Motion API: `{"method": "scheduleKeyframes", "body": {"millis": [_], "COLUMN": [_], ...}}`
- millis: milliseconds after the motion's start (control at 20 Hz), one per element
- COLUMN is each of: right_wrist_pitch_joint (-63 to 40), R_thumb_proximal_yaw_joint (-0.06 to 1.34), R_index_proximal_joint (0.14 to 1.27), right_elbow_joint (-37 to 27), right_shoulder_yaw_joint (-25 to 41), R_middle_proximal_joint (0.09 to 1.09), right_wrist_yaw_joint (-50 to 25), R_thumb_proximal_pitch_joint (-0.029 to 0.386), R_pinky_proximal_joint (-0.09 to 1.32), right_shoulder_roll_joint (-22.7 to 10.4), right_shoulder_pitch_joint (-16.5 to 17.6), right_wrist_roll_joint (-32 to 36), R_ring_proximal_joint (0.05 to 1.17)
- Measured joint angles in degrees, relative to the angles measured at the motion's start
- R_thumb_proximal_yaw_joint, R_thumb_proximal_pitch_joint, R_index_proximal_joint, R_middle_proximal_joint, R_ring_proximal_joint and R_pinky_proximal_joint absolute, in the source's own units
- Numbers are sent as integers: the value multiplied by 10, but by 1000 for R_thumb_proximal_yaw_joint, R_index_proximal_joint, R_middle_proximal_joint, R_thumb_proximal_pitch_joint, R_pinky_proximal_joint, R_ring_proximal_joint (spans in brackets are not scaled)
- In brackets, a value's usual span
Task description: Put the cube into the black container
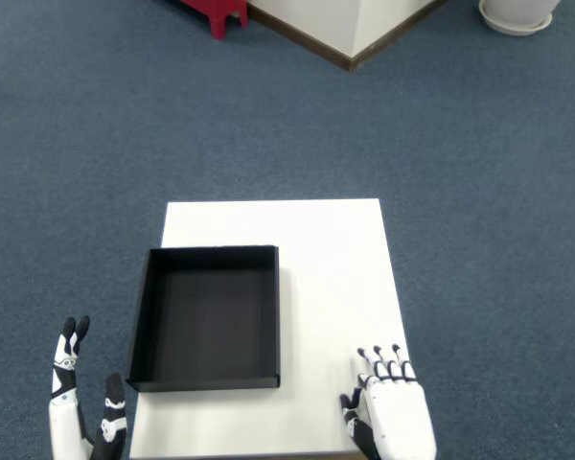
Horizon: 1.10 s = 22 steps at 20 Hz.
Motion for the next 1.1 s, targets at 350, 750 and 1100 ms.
{"method": "scheduleKeyframes", "body": {"millis": [350,750,1100], "right_wrist_pitch_joint": [-5,-23,-34], "R_thumb_proximal_yaw_joint": [725,634,592], "R_index_proximal_joint": [332,330,337], "right_elbow_joint": [6,9,22], "right_shoulder_yaw_joint": [-9,-20,-22], "R_middle_proximal_joint": [216,214,222], "right_wrist_yaw_joint": [12,36,32], "R_thumb_proximal_pitch_joint": [95,61,45], "R_pinky_proximal_joint": [57,28,15], "right_shoulder_roll_joint": [0,0,-1], "right_shoulder_pitch_joint": [2,1,1], "right_wrist_roll_joint": [-4,-3,-4], "R_ring_proximal_joint": [226,211,207]}}
